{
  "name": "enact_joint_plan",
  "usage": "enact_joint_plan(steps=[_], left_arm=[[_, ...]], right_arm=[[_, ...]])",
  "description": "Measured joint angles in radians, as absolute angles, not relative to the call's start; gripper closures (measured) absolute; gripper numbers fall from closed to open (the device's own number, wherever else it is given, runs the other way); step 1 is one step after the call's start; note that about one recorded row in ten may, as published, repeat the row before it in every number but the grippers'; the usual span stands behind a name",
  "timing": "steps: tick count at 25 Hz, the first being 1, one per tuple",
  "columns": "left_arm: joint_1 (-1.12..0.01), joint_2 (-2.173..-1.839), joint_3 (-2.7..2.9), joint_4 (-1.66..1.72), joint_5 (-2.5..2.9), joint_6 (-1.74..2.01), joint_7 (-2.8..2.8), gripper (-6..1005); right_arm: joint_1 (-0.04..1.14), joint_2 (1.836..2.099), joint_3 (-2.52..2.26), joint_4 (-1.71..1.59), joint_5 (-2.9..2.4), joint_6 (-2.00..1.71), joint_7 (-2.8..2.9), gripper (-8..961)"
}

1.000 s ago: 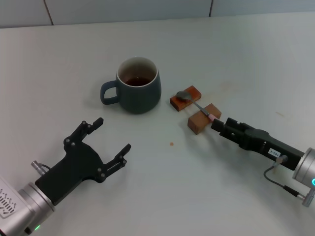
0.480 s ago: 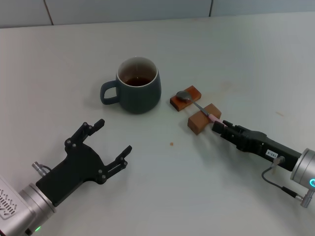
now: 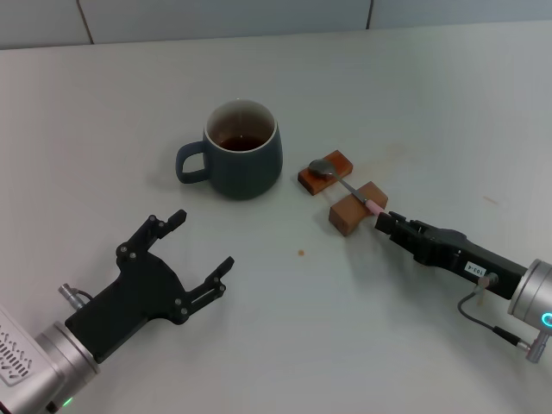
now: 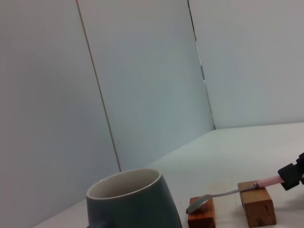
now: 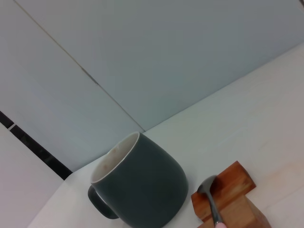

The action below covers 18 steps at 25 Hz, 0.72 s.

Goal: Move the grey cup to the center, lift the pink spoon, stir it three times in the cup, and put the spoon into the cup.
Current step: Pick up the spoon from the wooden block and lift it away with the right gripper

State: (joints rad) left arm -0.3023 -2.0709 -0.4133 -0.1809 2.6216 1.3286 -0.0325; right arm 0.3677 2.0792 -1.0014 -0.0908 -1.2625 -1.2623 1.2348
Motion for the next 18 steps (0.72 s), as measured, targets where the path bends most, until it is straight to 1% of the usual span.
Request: enact_joint_plan(steps=[8, 12, 13, 17, 18], left_arm=[[-0.304, -2.071, -0.412, -0.181, 2.622, 1.324, -0.024, 149], [-0.302, -2.071, -0.412, -0.181, 2.622, 1.324, -0.023, 149], [-0.301, -2.071, -0.412, -0.18, 2.621, 1.323, -0.021, 149], [-0.302, -2.071, -0.412, -0.178, 2.621, 1.318, -0.019, 149], [-0.302, -2.072, -0.413, -0.18, 2.621, 1.316, -0.013, 149]], right_arm=[[0.353, 2.081, -0.994, -0.098, -1.26, -1.289, 1.211, 819], [0.329, 2.082, -0.987, -0.11, -1.254, -1.373, 1.164, 825], [0.301, 2.081, -0.968, -0.136, -1.251, -1.477, 1.117, 827], [0.266, 2.081, -0.925, -0.19, -1.25, -1.616, 1.066, 828], [0.253, 2.078, -0.909, -0.256, -1.25, -1.678, 1.083, 828]])
